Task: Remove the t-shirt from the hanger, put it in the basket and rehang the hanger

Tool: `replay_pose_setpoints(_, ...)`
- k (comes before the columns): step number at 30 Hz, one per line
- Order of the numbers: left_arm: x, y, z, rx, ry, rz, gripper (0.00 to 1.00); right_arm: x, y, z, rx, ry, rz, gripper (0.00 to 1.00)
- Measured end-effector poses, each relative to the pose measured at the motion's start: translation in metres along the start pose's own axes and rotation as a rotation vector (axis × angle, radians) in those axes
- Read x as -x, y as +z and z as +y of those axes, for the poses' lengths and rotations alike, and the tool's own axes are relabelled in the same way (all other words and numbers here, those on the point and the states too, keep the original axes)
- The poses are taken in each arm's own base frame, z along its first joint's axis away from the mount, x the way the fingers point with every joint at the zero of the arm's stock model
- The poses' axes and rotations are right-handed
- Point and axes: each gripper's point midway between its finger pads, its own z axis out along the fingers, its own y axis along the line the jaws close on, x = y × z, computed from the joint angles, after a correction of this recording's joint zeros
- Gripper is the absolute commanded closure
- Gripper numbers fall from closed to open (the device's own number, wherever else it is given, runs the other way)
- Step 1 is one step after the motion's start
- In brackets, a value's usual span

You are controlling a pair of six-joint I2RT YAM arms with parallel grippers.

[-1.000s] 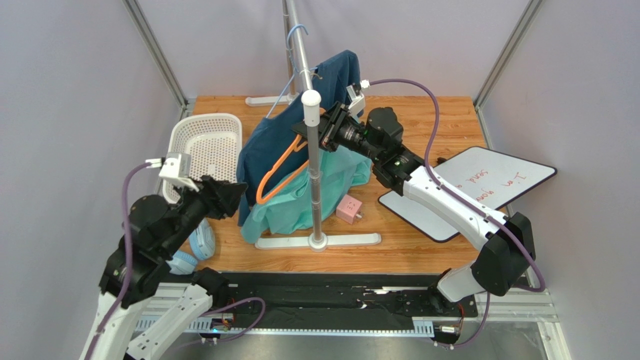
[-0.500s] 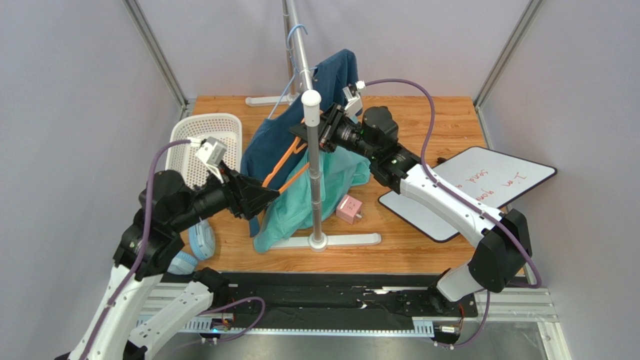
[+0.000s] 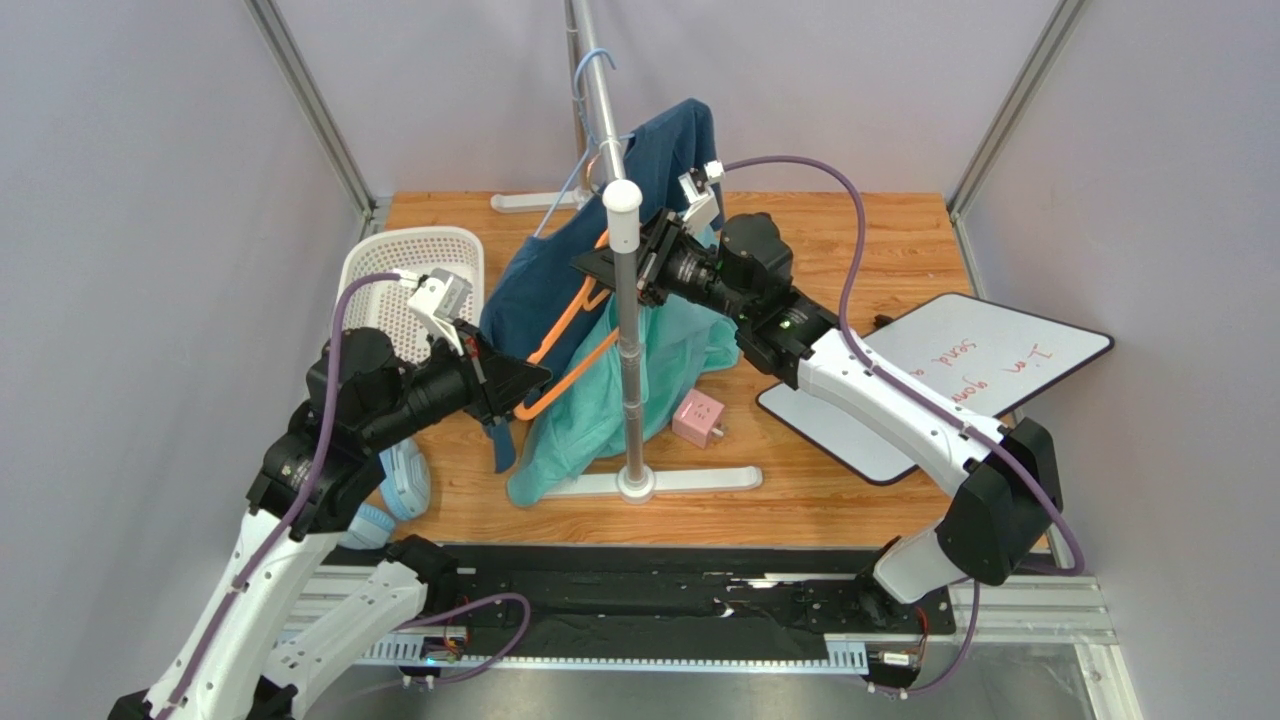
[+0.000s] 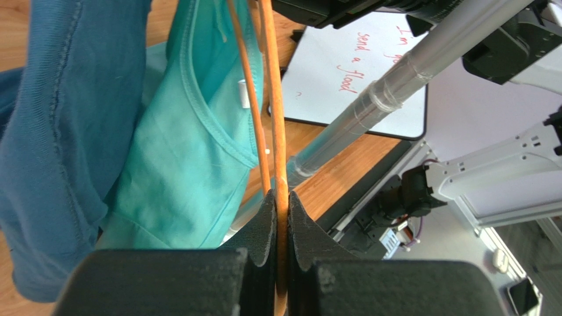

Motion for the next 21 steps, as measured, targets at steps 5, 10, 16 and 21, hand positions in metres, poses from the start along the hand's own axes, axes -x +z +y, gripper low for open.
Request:
replay_pose_setpoints(5,-0.001,-0.004,0.008,0.047,0.016,-0.004,1.00,-0.004,0.000,-0.008,-0.036,-0.034,0.010,0.63)
replay_pose_setpoints(10,0.000,-0.010,0.011,0.079,0.022,-0.010,1.00,-0.010,-0.007,-0.021,-0.103,-0.100,0.034,0.35)
replay_pose_setpoints(16,-0.001,-0.013,0.014,0.100,0.023,-0.006,1.00,-0.012,-0.025,-0.034,-0.193,-0.210,0.053,0.27)
replay_pose_setpoints(21,0.000,-0.015,0.014,0.105,0.033,-0.008,1.00,-0.007,-0.045,-0.061,-0.342,-0.329,0.049,0.25)
